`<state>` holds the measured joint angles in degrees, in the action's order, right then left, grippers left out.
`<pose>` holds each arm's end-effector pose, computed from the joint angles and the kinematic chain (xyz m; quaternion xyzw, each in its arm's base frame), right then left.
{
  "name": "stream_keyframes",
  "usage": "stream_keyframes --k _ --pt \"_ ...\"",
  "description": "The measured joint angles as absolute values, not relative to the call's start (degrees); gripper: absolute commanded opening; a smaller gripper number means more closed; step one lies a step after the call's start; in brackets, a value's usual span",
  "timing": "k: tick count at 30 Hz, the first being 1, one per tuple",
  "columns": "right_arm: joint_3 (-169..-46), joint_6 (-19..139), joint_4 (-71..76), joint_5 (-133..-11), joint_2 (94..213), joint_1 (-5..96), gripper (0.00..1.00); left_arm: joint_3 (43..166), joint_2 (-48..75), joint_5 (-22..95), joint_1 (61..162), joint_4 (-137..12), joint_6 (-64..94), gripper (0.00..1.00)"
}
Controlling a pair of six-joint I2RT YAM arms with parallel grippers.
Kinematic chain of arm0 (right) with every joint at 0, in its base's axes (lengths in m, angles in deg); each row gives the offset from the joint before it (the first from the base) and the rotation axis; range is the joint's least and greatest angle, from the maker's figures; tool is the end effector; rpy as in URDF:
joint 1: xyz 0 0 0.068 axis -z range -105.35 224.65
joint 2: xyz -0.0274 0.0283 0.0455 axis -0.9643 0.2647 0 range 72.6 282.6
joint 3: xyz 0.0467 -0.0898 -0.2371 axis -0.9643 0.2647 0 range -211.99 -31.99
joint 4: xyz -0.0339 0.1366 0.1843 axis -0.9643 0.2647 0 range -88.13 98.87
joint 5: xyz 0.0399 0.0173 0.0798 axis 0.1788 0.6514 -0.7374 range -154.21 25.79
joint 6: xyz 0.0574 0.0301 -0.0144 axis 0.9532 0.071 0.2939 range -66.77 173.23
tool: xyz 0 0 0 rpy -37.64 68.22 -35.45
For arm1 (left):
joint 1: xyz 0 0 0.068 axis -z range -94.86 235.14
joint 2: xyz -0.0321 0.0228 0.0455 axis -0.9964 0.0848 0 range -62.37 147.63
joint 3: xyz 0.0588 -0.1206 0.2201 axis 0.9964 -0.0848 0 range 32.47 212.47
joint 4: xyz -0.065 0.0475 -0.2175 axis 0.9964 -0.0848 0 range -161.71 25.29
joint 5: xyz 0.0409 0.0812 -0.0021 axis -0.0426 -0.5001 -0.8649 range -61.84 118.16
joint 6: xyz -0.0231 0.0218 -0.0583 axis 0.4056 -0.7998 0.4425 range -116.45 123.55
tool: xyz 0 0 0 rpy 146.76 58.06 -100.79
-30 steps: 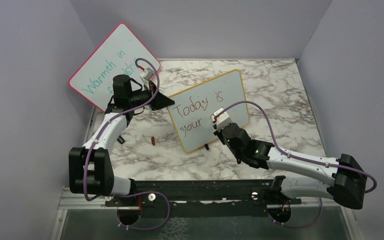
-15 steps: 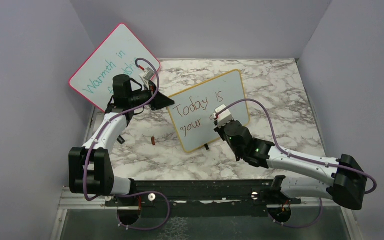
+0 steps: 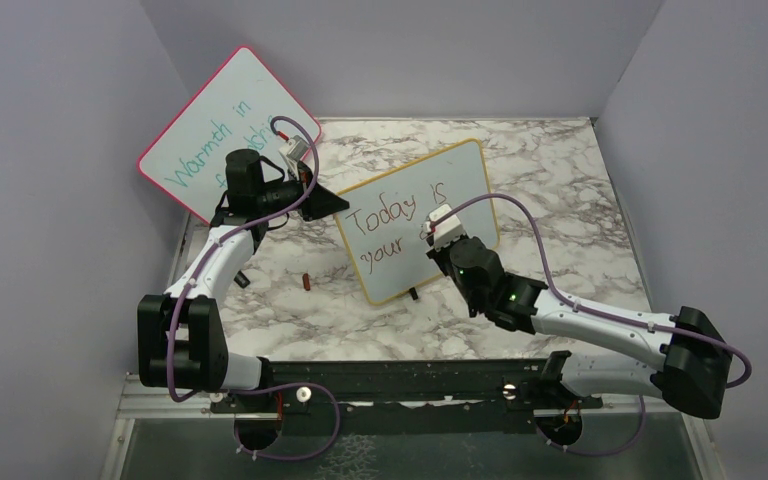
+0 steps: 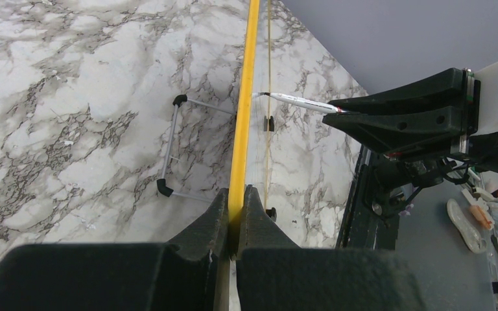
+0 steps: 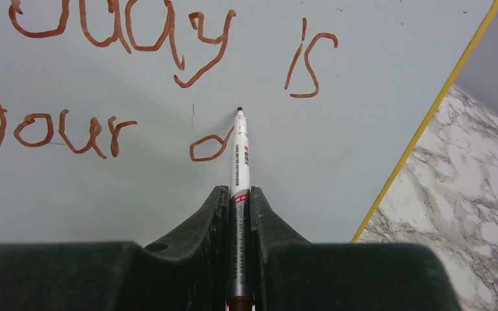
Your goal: Write a sentence on the whiteboard
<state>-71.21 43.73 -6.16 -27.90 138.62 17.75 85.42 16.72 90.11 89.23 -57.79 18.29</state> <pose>0.1607 0.1895 0.2605 -0.2711 0.7457 -0.0095 0.6085 0.2801 -0.0665 0.2849 0.2319 0.7236 -0.4951 0.4212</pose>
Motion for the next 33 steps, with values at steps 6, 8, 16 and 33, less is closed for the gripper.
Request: stream_keyframes --k 6,8,16,33 --pt "-71.2 44.2 -5.9 -27.9 138.7 17.8 0.00 85.4 16.7 90.1 89.2 -57.8 18.3 0.00" --pt "-71.2 44.7 -5.5 -27.9 138.6 17.8 0.00 85.4 16.7 90.1 89.2 -57.8 18.3 0.00" --pt "-71.2 47.1 -1.7 -29.2 137.6 17.8 0.01 85.4 16.7 90.1 89.2 -57.8 18.3 0.00" --pt "-70.6 49.9 3.3 -30.5 136.5 17.8 0.00 85.4 16.7 90.1 89.2 -57.8 18.3 0.00"
